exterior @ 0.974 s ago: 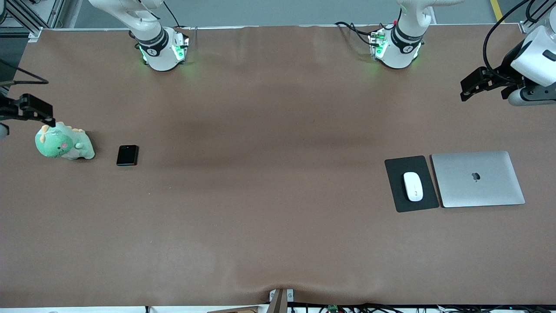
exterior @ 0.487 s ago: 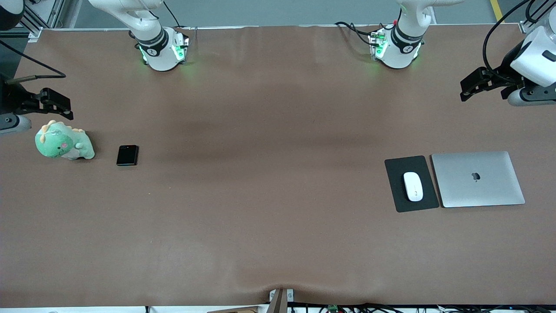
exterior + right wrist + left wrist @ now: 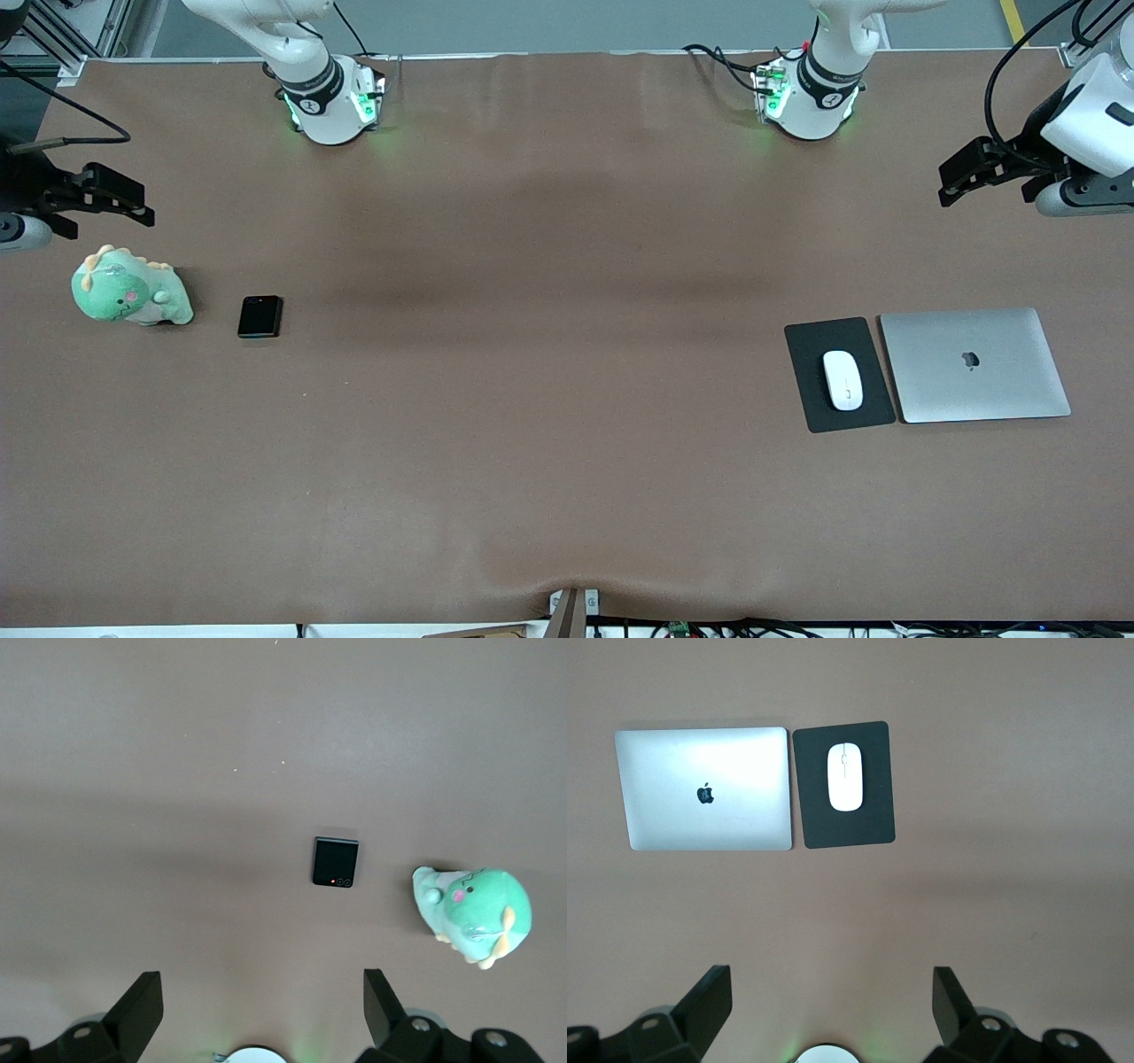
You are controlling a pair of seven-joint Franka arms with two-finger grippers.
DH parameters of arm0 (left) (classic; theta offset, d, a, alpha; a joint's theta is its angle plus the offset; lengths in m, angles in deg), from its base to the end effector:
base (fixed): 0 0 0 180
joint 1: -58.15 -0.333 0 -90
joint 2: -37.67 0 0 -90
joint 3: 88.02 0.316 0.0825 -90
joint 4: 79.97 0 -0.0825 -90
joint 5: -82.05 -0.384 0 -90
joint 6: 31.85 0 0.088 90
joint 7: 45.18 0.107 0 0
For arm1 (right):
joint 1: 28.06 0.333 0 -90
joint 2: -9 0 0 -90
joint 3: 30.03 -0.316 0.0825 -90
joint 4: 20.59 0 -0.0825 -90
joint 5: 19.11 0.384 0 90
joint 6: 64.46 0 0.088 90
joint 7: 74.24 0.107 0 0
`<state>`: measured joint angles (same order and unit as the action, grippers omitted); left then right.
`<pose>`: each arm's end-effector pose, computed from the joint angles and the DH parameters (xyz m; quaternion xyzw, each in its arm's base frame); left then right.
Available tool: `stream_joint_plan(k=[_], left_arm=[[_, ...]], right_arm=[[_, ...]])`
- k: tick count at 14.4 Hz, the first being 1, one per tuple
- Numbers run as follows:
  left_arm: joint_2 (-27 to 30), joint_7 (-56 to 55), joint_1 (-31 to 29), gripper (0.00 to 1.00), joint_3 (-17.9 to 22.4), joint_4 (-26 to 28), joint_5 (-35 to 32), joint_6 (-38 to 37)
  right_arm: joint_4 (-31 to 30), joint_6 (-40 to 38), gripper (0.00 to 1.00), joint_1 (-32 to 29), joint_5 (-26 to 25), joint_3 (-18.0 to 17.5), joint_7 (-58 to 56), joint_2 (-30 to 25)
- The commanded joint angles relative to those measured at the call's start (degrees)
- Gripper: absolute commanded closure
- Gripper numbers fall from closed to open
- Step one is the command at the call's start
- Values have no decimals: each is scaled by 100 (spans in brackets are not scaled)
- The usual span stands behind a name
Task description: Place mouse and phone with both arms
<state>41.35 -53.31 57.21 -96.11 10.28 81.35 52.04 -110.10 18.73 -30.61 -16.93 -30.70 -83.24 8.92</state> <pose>0.5193 -0.0664 0.6476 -0.9996 -0.0093 0.0221 0.0137 0.5409 -0.0133 0.6196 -0.9963 -0.0632 0.0524 0.0240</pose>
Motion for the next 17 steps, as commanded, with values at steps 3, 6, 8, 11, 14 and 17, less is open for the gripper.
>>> stream_joint_plan(k=[3, 6, 8, 11, 14, 17], left_arm=[[97, 67, -2, 0, 1, 46, 9, 22], [80, 75, -11, 0, 9, -42, 9, 22], [79, 84, -11, 0, 18, -51, 17, 22], [9, 93, -11, 0, 10, -130, 17, 13], [-8, 93, -11, 0, 10, -130, 26, 13], [-43, 84, -2, 0, 10, -121, 35, 13]], right_arm=[[-260, 136, 0, -105, 116, -47, 187, -220], [-260, 215, 0, -70, 107, -47, 187, -220], [-260, 224, 0, -87, 107, -47, 179, -211], [-269, 285, 0, -88, 55, -47, 179, -211], [-295, 321, 0, -88, 46, -47, 179, -211], [-304, 321, 0, -79, 46, -47, 187, -220]])
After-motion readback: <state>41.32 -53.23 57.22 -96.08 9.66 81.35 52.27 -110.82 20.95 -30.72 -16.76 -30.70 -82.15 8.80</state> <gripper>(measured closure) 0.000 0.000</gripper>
